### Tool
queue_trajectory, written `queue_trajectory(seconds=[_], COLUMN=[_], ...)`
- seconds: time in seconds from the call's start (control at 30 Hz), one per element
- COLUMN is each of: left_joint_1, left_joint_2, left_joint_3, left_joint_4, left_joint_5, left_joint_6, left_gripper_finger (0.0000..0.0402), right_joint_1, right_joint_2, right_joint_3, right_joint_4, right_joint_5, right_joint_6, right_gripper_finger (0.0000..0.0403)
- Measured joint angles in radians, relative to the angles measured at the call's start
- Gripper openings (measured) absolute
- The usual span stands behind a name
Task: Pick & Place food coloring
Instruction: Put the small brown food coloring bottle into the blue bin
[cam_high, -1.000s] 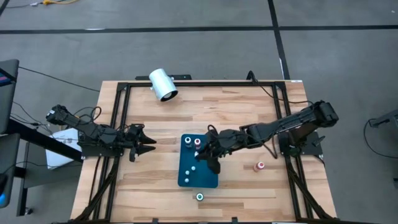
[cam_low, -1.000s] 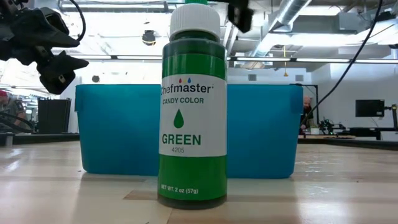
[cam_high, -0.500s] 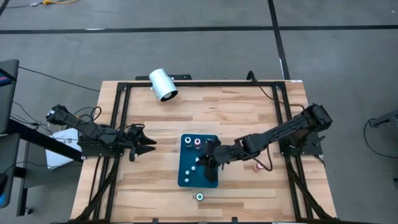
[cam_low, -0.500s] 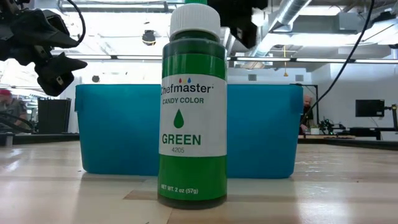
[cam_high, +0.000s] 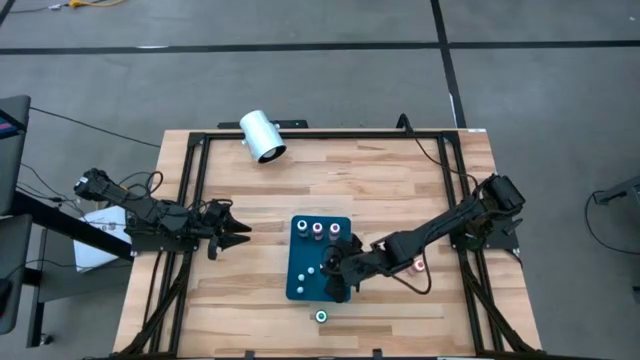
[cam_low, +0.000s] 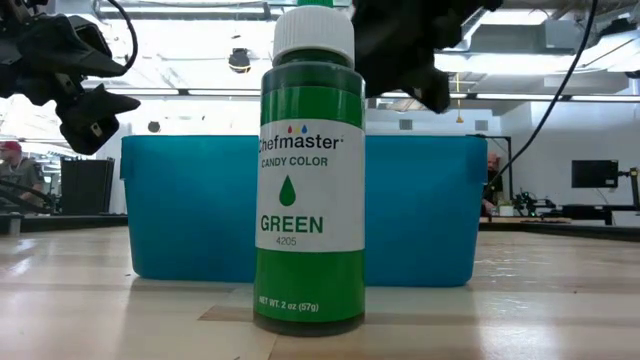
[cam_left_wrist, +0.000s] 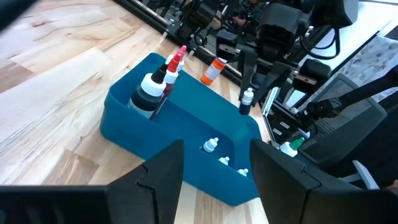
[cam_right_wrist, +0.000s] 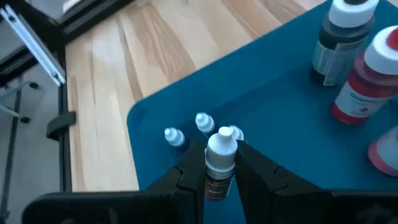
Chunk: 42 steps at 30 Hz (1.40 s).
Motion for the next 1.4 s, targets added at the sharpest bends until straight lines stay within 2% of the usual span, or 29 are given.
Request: queue_trajectory(seconds=[0.27,0.57,0.87,1.07,1.23,1.4], left_joint_1=[0.000,0.000,0.000,0.000,0.000,0.000], left_joint_2=[0.000,0.000,0.000,0.000,0.001,0.002], left_joint_3=[0.000,0.000,0.000,0.000,0.001,0.001], left_joint_4=[0.000,0.000,0.000,-0.001,0.001,0.005], left_joint_5=[0.000,0.000,0.000,0.000,0.000,-0.001], left_joint_6=[0.000,0.000,0.001,-0.001,-0.004,-0.005], left_gripper_finger=[0.0174,0.0174,0.0174,0.0174,0.0174,0.0174], right_joint_1=[0.000,0.030,0.095,0.105,0.105,0.102], right_joint_2=[0.001,0.002,0.003,0.097,0.176,0.236], right_joint_3=[0.000,0.000,0.000,0.005,0.062,0.117], right_joint_4=[-0.065,-0.119,-0.122,-0.031,-0.056,-0.115], right_joint_5=[0.025,0.214,0.341,0.363,0.409,0.393], right_joint_6=[0.018,0.119,0.184,0.219,0.228,0.228], right_gripper_finger=[0.0061,0.0061,0.0061,0.0061,0.0061,0.0061])
